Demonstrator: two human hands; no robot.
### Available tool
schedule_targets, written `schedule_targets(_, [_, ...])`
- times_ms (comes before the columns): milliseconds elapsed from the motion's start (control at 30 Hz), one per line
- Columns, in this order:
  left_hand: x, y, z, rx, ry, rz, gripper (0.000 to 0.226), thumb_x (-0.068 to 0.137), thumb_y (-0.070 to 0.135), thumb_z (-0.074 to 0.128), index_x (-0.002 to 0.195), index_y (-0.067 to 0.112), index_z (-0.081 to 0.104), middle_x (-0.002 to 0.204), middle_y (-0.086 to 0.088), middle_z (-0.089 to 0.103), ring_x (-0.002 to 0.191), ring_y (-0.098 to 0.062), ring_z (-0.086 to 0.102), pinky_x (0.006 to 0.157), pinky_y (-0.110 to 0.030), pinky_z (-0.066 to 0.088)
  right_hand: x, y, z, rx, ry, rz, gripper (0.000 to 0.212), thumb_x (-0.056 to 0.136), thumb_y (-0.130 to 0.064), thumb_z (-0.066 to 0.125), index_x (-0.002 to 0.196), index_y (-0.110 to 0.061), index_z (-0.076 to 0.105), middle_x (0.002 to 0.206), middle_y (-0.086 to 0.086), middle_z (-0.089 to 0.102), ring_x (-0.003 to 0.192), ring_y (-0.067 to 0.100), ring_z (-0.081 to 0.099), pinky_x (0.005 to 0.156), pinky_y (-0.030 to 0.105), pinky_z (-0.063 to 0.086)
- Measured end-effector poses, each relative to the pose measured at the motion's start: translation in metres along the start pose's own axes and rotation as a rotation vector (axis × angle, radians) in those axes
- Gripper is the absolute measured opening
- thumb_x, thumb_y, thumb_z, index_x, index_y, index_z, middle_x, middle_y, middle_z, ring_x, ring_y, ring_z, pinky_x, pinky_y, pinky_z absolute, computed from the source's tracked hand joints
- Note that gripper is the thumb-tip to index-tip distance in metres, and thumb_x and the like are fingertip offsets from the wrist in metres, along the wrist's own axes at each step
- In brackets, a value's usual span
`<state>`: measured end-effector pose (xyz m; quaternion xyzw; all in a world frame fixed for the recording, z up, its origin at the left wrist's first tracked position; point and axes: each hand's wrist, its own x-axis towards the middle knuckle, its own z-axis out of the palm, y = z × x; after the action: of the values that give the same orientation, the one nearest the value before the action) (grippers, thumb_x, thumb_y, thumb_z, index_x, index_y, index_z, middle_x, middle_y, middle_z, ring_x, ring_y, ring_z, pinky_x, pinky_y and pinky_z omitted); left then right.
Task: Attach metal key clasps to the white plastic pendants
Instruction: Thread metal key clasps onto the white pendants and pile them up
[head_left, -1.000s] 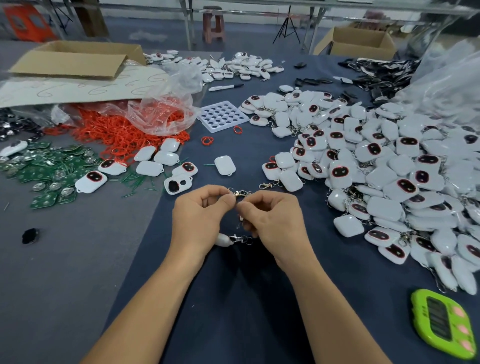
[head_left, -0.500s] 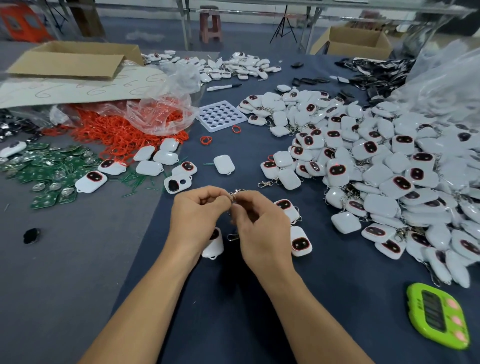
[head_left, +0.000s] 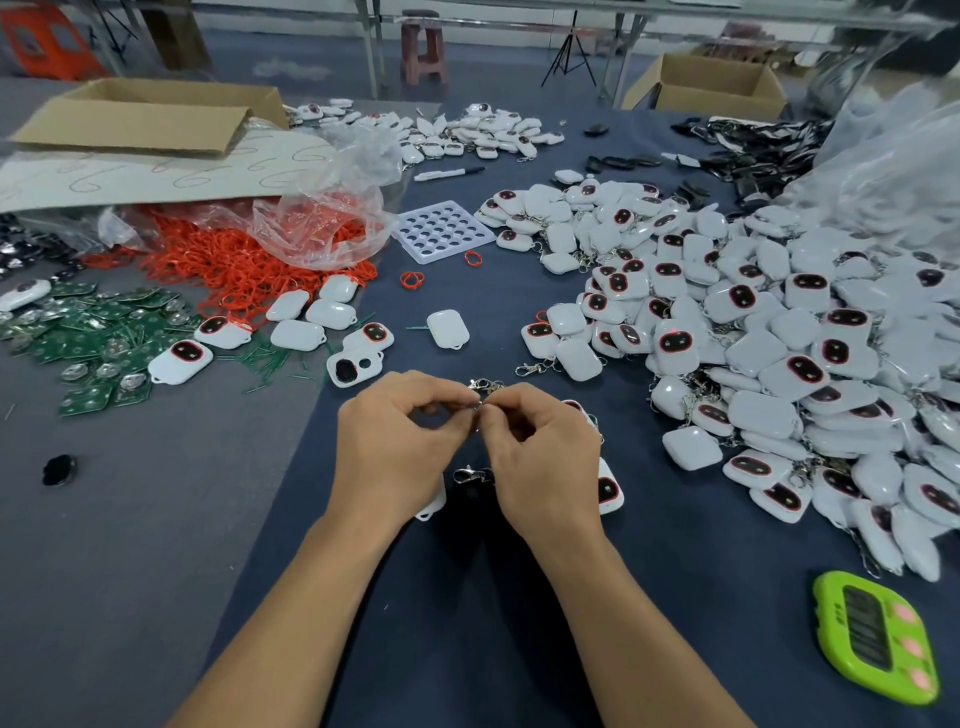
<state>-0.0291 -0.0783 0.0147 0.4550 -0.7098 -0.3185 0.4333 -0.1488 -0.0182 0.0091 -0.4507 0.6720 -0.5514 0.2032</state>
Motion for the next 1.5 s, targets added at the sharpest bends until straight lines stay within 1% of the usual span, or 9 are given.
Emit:
schedule_targets(233, [0.002, 0.0, -0.004, -0.07, -0.028, -0.101, 0.04, 0.072, 0.012, 0.088, 0.075, 0.05, 0.076, 0.065, 0.016, 0.069, 0.057, -0.003, 0.056, 0.055, -0.015, 0.046, 0.002, 0.0, -0.007, 0.121, -0.047, -0.024, 0.035, 0.087, 0.0, 0.076, 0.082, -0.034, 0.078, 0.078, -0.019, 0.077, 0.075, 0.003, 0.074, 0.068, 0.01, 0.053])
schedule_targets(433, [0.004, 0.001, -0.009, -0.184, -0.238, -0.209, 0.025, 0.076, 0.005, 0.084, 0.075, 0.03, 0.081, 0.072, 0.004, 0.077, 0.07, -0.011, 0.073, 0.066, -0.025, 0.053, 0.003, 0.002, -0.011, 0.105, -0.044, -0.028, 0.029, 0.085, -0.003, 0.072, 0.076, -0.031, 0.075, 0.073, -0.014, 0.074, 0.067, 0.004, 0.068, 0.063, 0.01, 0.048])
schedule_targets(633, [0.002, 0.002, -0.005, -0.218, -0.157, -0.211, 0.034, 0.077, 0.004, 0.083, 0.074, 0.037, 0.081, 0.072, 0.008, 0.077, 0.07, -0.005, 0.072, 0.064, -0.014, 0.052, 0.004, 0.001, -0.011, 0.087, -0.039, 0.019, 0.028, 0.085, -0.002, 0.075, 0.076, -0.029, 0.077, 0.072, -0.017, 0.074, 0.067, 0.001, 0.069, 0.062, 0.007, 0.047])
schedule_targets(767, [0.003, 0.001, -0.007, -0.263, -0.226, -0.243, 0.035, 0.076, -0.001, 0.084, 0.072, 0.034, 0.081, 0.073, 0.004, 0.077, 0.064, -0.004, 0.07, 0.054, -0.011, 0.047, 0.003, 0.002, -0.012, 0.064, -0.063, 0.034, 0.024, 0.086, -0.003, 0.074, 0.076, -0.025, 0.077, 0.067, -0.015, 0.071, 0.061, 0.001, 0.063, 0.059, 0.009, 0.045])
schedule_targets(900, [0.003, 0.002, -0.007, -0.193, -0.236, -0.216, 0.029, 0.076, 0.004, 0.085, 0.076, 0.033, 0.081, 0.074, 0.004, 0.077, 0.071, -0.015, 0.075, 0.067, -0.029, 0.059, 0.0, 0.004, -0.011, -0.019, -0.052, -0.013, 0.024, 0.089, -0.003, 0.071, 0.078, -0.024, 0.073, 0.07, -0.015, 0.07, 0.064, 0.003, 0.064, 0.061, 0.009, 0.045])
schedule_targets(1067, [-0.001, 0.007, -0.007, -0.137, -0.184, -0.143, 0.026, 0.077, 0.015, 0.082, 0.079, 0.041, 0.08, 0.075, 0.015, 0.076, 0.069, -0.002, 0.071, 0.063, -0.012, 0.051, -0.002, 0.007, -0.01, -0.189, -0.018, -0.131, 0.021, 0.09, -0.006, 0.072, 0.084, -0.026, 0.071, 0.072, -0.017, 0.068, 0.072, 0.002, 0.064, 0.065, 0.007, 0.044])
schedule_targets(1233, [-0.001, 0.008, -0.004, -0.108, -0.144, -0.145, 0.032, 0.079, 0.01, 0.082, 0.076, 0.042, 0.079, 0.072, 0.019, 0.075, 0.068, 0.004, 0.07, 0.062, -0.007, 0.049, -0.002, 0.007, -0.009, -0.301, 0.04, -0.272, 0.015, 0.089, -0.012, 0.069, 0.082, -0.026, 0.068, 0.071, -0.012, 0.066, 0.069, 0.01, 0.06, 0.066, 0.021, 0.046])
schedule_targets(1400, [0.0, 0.007, -0.004, -0.156, -0.102, -0.155, 0.034, 0.08, 0.005, 0.081, 0.072, 0.038, 0.08, 0.072, 0.015, 0.076, 0.07, 0.002, 0.072, 0.064, -0.008, 0.05, -0.003, 0.004, -0.009, -0.085, 0.001, -0.13, 0.018, 0.09, -0.007, 0.075, 0.084, -0.024, 0.073, 0.08, -0.02, 0.072, 0.075, 0.001, 0.067, 0.068, 0.006, 0.046])
schedule_targets(1500, [0.002, 0.005, -0.005, -0.267, -0.106, -0.184, 0.035, 0.081, -0.001, 0.08, 0.071, 0.032, 0.08, 0.074, 0.006, 0.078, 0.072, -0.005, 0.073, 0.068, -0.014, 0.053, -0.002, 0.0, -0.011, 0.025, -0.02, -0.053, 0.02, 0.088, -0.007, 0.077, 0.082, -0.027, 0.076, 0.075, -0.021, 0.072, 0.074, 0.001, 0.069, 0.067, 0.007, 0.047])
